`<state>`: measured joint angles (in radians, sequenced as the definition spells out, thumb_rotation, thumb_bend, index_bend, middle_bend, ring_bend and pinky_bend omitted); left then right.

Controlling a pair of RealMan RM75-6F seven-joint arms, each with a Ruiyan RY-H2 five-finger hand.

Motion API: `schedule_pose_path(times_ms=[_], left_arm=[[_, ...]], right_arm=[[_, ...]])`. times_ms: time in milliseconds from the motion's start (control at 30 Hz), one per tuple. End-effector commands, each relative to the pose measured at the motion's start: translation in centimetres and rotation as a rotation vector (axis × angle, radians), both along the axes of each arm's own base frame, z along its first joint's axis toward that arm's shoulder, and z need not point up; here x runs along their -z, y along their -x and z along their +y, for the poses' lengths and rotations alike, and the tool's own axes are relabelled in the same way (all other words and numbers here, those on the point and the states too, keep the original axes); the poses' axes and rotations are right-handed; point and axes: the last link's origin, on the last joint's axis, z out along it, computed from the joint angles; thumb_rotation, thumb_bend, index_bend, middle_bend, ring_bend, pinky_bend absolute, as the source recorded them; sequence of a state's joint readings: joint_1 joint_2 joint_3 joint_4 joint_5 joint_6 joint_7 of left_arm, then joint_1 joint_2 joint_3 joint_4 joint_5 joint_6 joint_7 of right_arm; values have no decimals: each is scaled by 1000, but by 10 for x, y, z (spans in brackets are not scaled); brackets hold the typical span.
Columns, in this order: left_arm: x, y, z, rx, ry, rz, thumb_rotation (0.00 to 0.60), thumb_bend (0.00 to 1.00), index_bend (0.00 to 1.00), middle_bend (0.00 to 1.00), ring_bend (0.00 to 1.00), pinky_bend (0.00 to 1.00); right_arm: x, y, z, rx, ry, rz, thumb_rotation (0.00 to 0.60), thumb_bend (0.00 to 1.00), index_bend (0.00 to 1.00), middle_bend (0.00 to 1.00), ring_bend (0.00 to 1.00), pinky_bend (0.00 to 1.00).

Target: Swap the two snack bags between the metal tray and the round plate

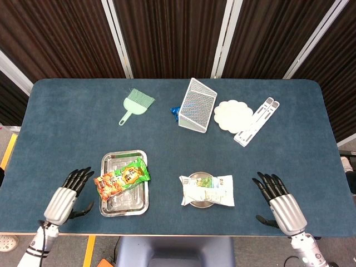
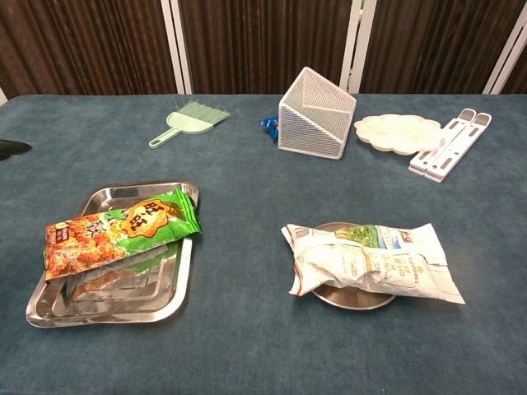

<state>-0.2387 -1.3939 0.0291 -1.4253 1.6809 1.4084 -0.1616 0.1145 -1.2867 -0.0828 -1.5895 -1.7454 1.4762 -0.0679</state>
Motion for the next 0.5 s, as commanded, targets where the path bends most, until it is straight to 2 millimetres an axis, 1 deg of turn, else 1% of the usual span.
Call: schedule_pose_path(times_ms=[33,167,267,367,500], left_arm=[[41,-43,41,32,141,61,600,353,0,0,0,0],[67,-59,63,-1,215,48,600,347,0,0,0,0],[80,-63,73,-16,242,68,600,346,0,0,0,0],[88,-65,79,-33,234,80,600,346,0,0,0,0],[92,-61,88,-57,223,119,600,344,0,0,0,18]], right_arm=[[-1,0,1,9,-16,-1,600,111,0,0,0,0],[-4,0,0,12,-18,-9,600,111,0,0,0,0],[-6,1,0,21,-26,-16,600,111,0,0,0,0],[-6,1,1,24,-40,-12,600,111,0,0,0,0],[-7,1,1,24,-50,-14,600,111,0,0,0,0]])
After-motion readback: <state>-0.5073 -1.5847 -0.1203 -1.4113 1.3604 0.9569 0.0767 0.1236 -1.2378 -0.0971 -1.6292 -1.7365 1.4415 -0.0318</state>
